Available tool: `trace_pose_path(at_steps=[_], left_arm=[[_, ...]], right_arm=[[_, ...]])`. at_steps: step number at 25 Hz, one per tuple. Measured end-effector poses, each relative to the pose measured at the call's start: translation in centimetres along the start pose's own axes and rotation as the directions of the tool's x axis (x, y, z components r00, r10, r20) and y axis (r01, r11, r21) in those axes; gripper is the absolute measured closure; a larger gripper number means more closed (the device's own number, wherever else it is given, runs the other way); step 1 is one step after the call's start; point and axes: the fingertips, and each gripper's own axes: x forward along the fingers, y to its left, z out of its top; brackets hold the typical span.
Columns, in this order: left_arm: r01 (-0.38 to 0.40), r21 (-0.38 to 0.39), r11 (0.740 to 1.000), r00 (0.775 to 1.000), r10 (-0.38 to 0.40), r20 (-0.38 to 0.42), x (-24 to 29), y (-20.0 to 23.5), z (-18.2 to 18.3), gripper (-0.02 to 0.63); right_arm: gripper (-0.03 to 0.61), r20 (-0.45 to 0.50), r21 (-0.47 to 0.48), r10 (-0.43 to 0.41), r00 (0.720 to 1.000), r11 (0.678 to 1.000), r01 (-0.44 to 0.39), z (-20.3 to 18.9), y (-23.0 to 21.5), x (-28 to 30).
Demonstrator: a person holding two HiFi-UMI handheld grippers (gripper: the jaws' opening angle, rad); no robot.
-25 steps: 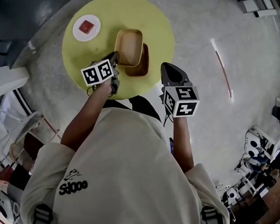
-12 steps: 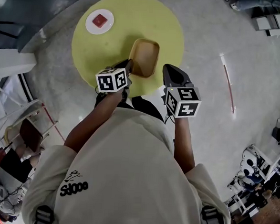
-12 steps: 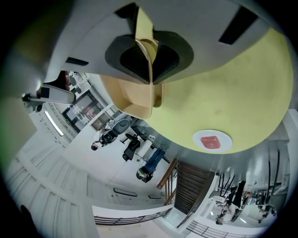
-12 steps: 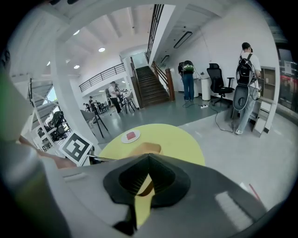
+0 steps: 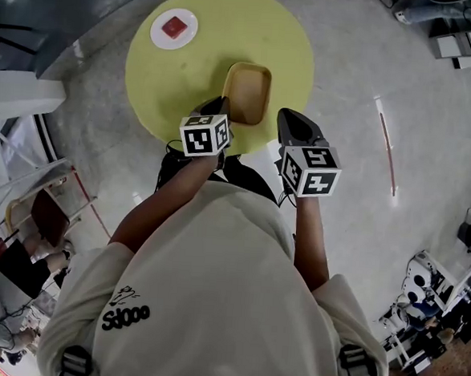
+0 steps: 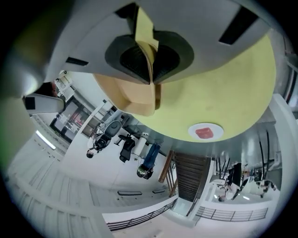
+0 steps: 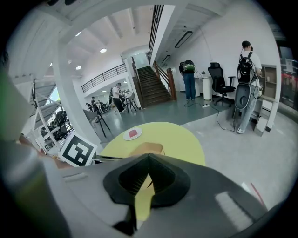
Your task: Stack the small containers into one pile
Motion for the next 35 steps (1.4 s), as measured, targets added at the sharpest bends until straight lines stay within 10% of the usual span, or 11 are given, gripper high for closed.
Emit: trace_pose_path(at_steps=[35], left_arm=[[-0.031,0.368,0.929,0.997,0.053,-0.05,1.6,-0.2,-0.9,0.535]], right_arm=[[0.568,0.015,0.022,-0.016,1.0,1.0,0.015,-1.8,-0.1,-2.0]])
